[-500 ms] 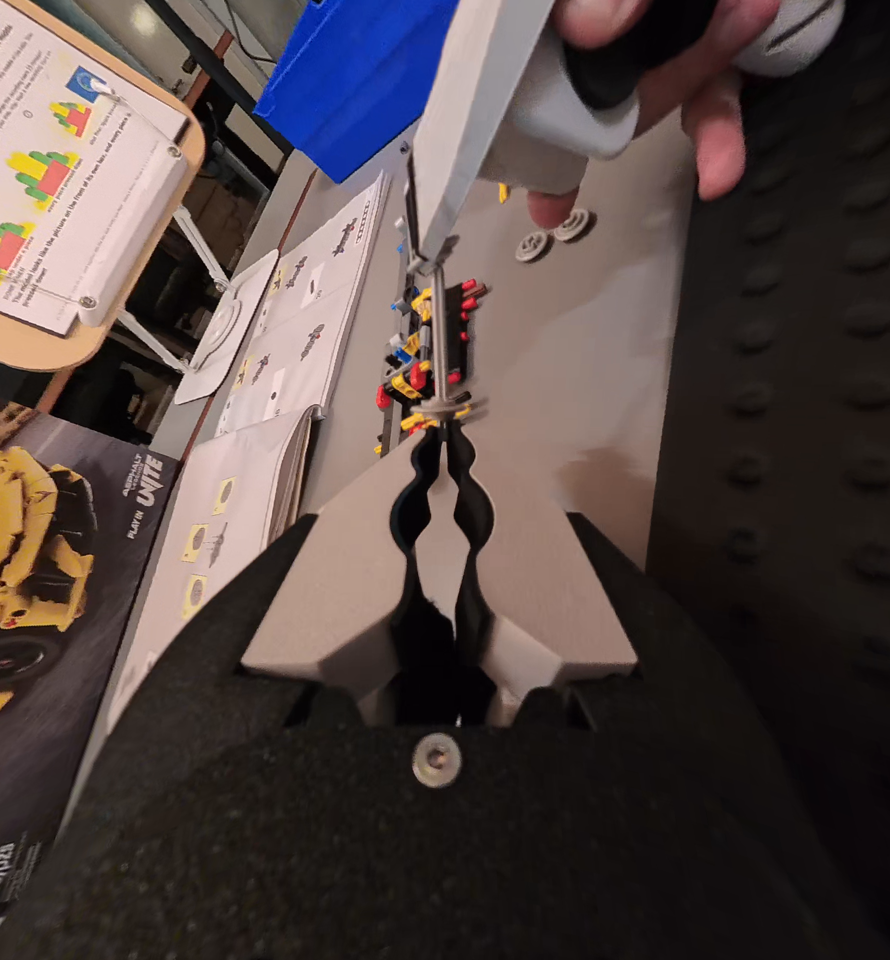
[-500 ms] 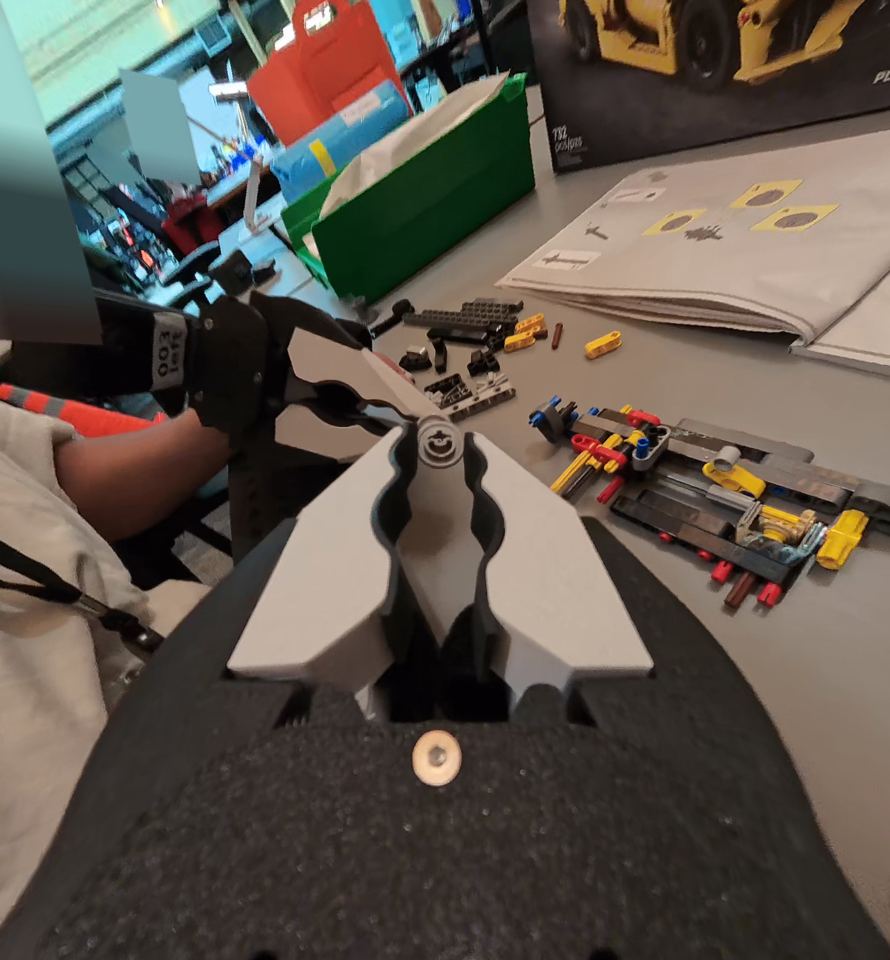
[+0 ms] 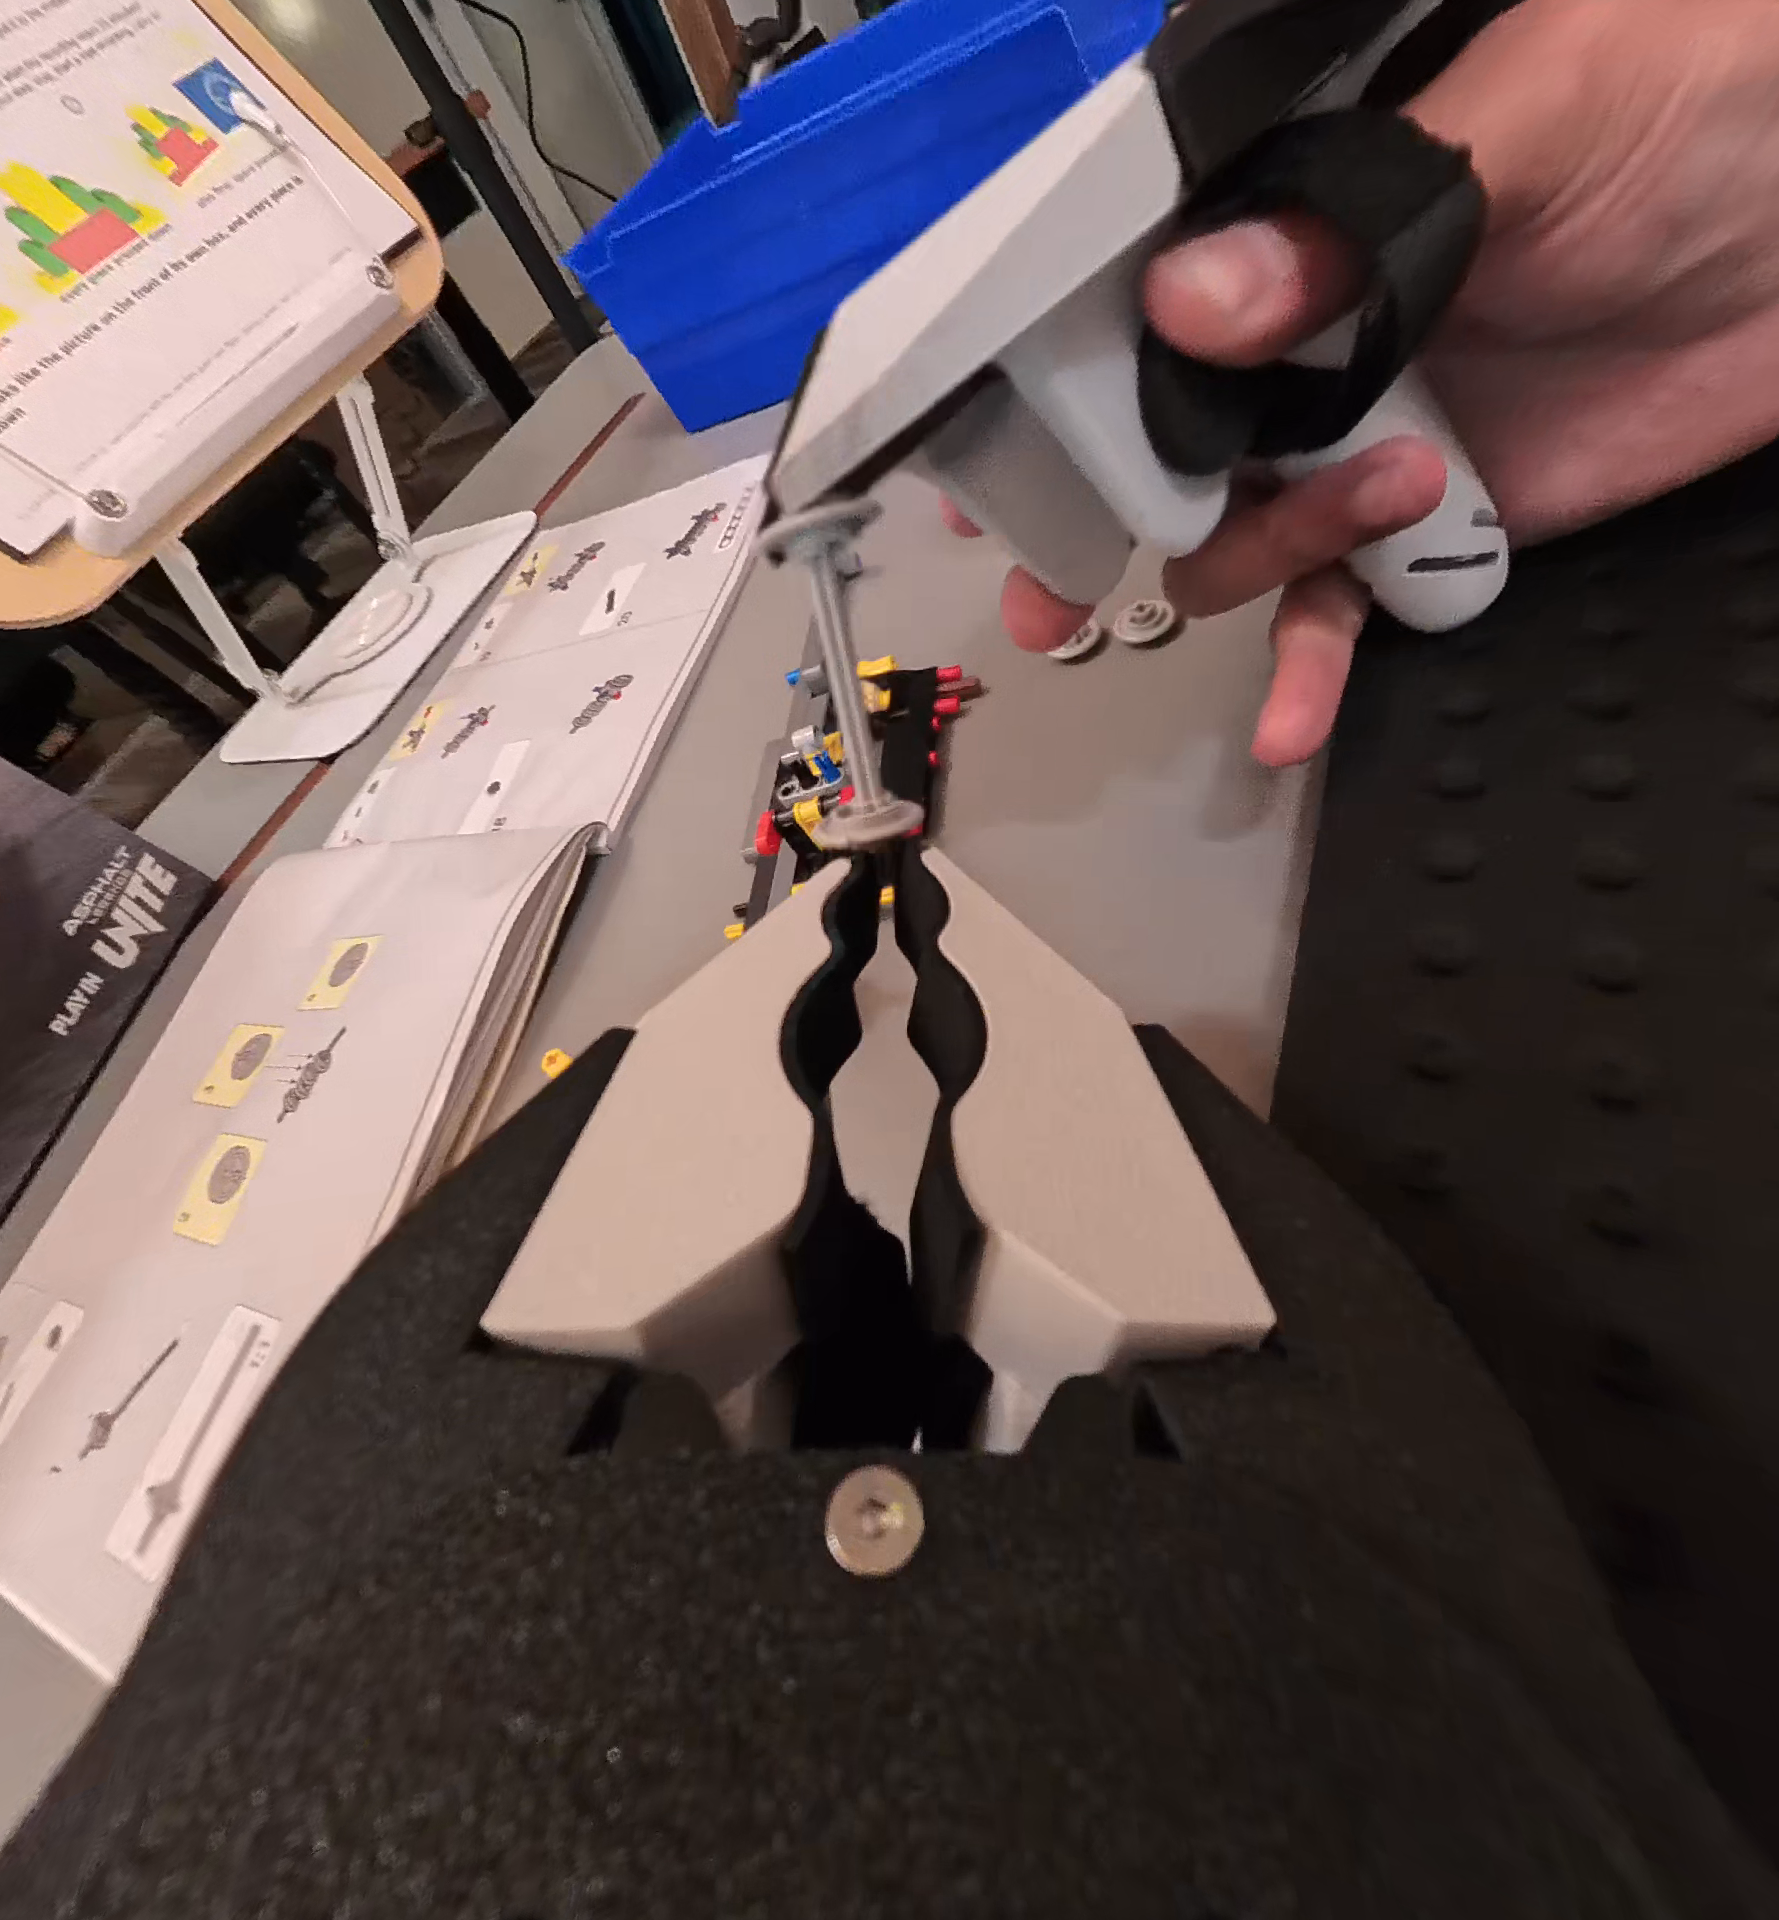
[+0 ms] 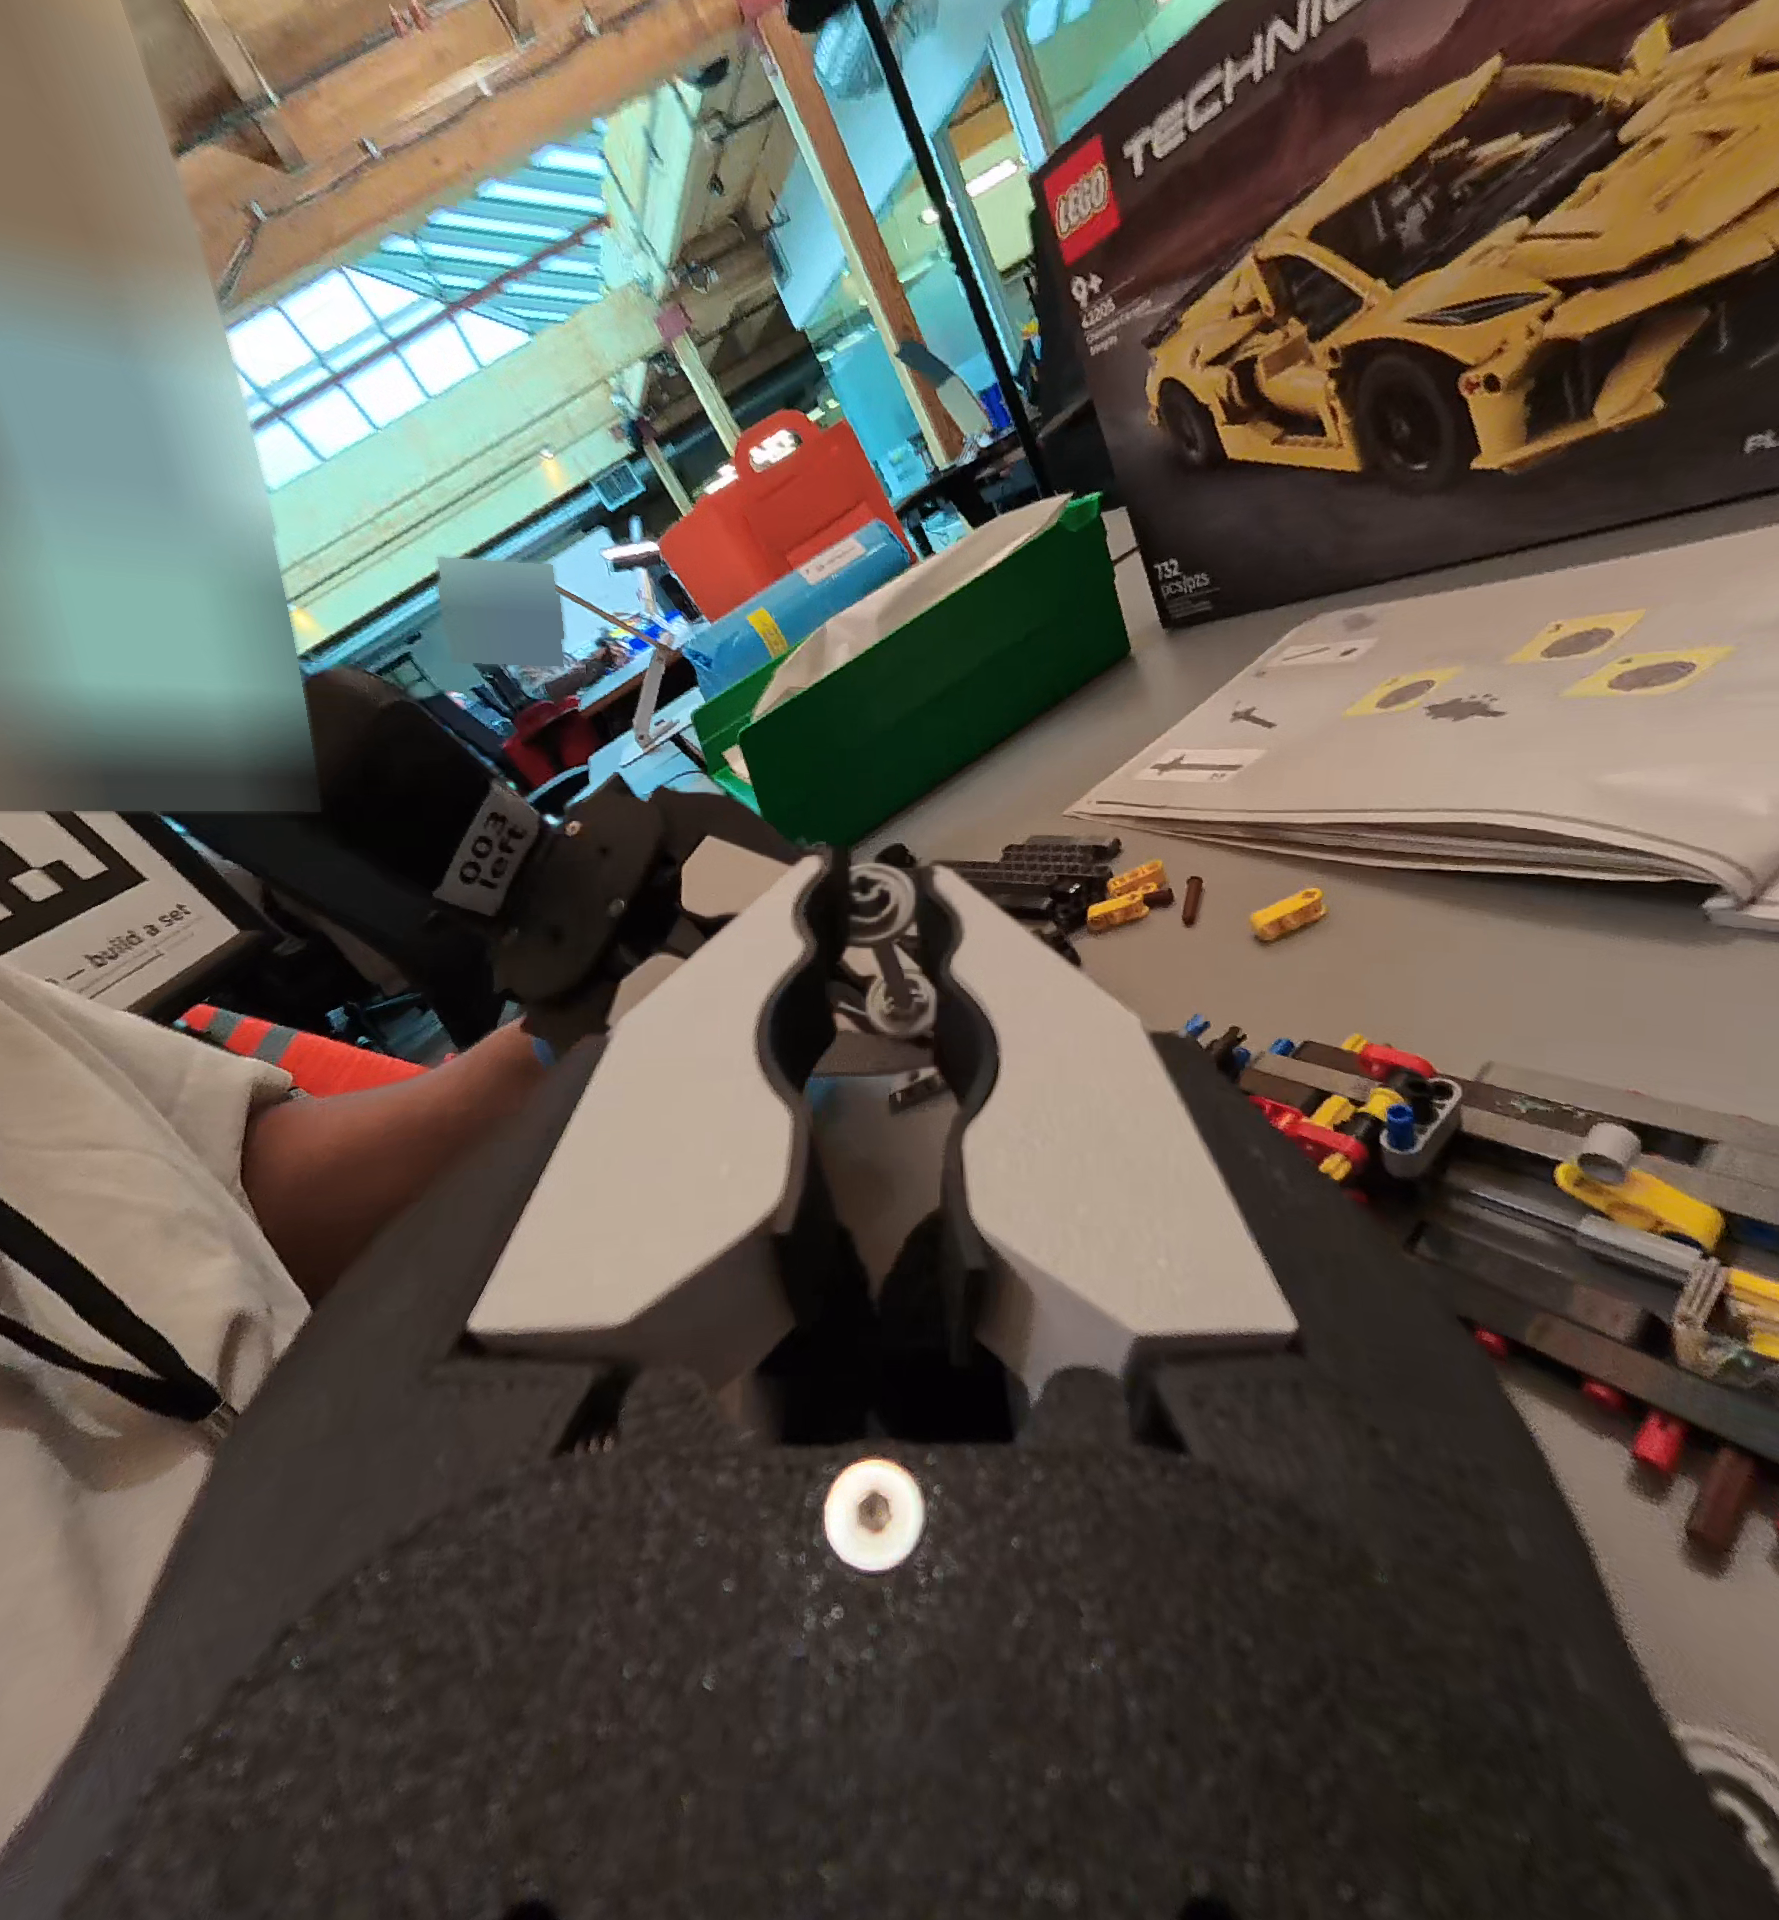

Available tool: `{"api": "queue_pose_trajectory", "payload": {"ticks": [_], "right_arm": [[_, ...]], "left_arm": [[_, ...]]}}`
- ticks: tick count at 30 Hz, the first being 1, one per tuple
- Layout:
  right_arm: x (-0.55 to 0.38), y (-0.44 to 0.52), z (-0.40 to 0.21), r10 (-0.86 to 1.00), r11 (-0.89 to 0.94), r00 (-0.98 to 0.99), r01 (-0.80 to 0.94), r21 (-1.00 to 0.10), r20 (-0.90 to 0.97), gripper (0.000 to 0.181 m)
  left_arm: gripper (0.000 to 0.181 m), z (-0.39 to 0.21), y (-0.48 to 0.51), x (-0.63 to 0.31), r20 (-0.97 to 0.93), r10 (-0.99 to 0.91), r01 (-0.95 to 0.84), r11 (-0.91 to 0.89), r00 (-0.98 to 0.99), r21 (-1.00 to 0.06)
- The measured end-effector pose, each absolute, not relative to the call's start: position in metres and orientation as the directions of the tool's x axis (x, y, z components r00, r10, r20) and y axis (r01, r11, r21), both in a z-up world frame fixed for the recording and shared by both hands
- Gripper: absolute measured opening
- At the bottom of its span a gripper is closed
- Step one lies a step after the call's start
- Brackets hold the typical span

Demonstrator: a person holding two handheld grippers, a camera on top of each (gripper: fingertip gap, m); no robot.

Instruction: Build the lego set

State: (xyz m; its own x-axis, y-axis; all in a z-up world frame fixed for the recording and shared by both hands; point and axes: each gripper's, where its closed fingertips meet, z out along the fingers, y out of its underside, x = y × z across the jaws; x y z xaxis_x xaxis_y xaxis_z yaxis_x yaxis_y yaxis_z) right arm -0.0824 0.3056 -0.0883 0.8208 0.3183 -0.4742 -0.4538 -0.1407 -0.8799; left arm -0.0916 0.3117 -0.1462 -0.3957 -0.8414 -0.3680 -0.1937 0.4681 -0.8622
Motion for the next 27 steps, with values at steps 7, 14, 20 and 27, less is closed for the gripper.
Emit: {"api": "queue_pose_trajectory", "payload": {"ticks": [7,14,20,27], "right_arm": [[-0.081,0.307,-0.093,0.318,-0.182,0.828,-0.425,-0.887,-0.462,0.012],[-0.081,0.299,-0.09,0.347,-0.198,0.849,-0.35,-0.916,-0.399,0.014],[-0.079,0.296,-0.105,0.318,-0.324,0.914,-0.145,-0.935,-0.252,0.014],[-0.065,0.274,-0.139,0.248,-0.527,0.911,-0.16,-0.834,-0.331,0.018]], "left_arm": [[0.002,-0.149,0.314,-0.092,-0.395,-0.833,-0.203,0.495,-0.388,-0.845],[0.002,-0.149,0.316,-0.091,-0.403,-0.832,-0.198,0.499,-0.381,-0.844],[0.002,-0.152,0.315,-0.091,-0.432,-0.814,-0.198,0.532,-0.387,-0.823],[0.002,-0.171,0.338,-0.092,-0.436,-0.824,-0.308,0.547,-0.361,-0.778]]}}
